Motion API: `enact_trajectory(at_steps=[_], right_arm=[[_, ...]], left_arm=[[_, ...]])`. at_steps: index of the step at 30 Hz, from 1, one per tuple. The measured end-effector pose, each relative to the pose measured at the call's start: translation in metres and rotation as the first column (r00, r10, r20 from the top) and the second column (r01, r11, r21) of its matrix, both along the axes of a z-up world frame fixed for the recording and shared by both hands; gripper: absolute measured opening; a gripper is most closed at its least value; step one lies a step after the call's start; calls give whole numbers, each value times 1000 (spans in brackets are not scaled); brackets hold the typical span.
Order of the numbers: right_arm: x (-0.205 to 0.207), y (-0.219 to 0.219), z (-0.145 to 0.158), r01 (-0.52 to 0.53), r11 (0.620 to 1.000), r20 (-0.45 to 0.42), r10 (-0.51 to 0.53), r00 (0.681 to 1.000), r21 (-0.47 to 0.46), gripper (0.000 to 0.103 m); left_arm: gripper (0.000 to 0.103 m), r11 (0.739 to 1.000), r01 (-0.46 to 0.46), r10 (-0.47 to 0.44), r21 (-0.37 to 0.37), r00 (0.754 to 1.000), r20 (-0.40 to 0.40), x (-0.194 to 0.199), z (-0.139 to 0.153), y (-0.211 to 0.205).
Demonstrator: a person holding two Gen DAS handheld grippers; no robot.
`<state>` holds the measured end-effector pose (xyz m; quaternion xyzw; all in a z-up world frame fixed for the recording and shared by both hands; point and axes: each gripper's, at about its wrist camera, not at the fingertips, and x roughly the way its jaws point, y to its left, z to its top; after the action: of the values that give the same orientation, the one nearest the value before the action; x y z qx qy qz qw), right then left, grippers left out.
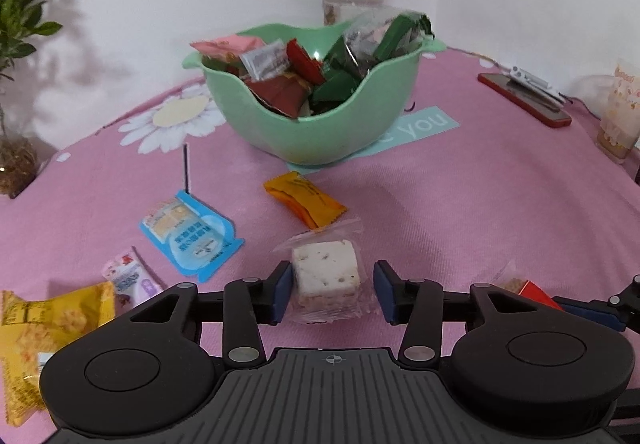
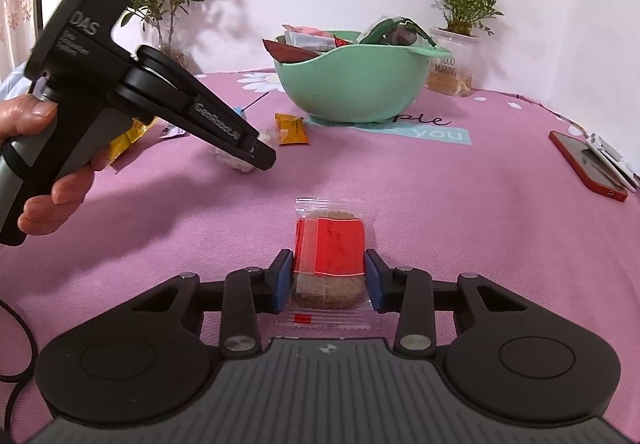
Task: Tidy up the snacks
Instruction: 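Carry the white cake and red-wrapped cake over the green bowl and release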
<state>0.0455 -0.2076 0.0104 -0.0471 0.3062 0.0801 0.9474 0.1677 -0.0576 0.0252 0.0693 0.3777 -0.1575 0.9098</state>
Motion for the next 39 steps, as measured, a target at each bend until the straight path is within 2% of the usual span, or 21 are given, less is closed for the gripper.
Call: enact_trajectory(at_steps=[5, 10, 17, 24, 27, 30, 33, 37, 39], right_arm=[[1, -1, 10, -13, 999, 18, 13, 1000, 35, 43], [12, -3, 40, -40, 998, 97, 36, 995, 40, 43], [52, -15, 91, -62, 997, 225, 52, 973, 38, 43], [106, -38, 128, -59, 994, 291, 29, 956, 96, 44], [135, -47, 133, -59, 989, 279, 19, 960, 135, 44], [161, -49, 131, -58, 985, 251, 15, 968, 162, 44], [187, -47, 128, -48, 983, 228, 6, 974, 177, 44], [213, -36, 120, -37, 986, 209, 2, 978, 165, 44], [223, -30, 114, -38, 987, 190, 8, 982, 155, 46]], left_arm=[[103, 999, 2, 0, -35, 999, 46, -18, 20, 18], [103, 998, 7, 3, -70, 990, 140, -30, 57, 33], [103, 994, 43, -15, -96, 962, 271, -7, 103, 25], [103, 991, 62, -26, -116, 958, 284, 48, 103, -1], [103, 991, 46, -8, -124, 957, 291, 72, 93, -7], [103, 992, 36, -5, -123, 969, 245, 90, 81, -9], [103, 993, 27, 4, -116, 966, 257, 88, 79, -4], [103, 994, -2, 36, -107, 945, 324, 66, 89, 16], [103, 994, -28, 63, -108, 941, 333, 58, 92, 30]])
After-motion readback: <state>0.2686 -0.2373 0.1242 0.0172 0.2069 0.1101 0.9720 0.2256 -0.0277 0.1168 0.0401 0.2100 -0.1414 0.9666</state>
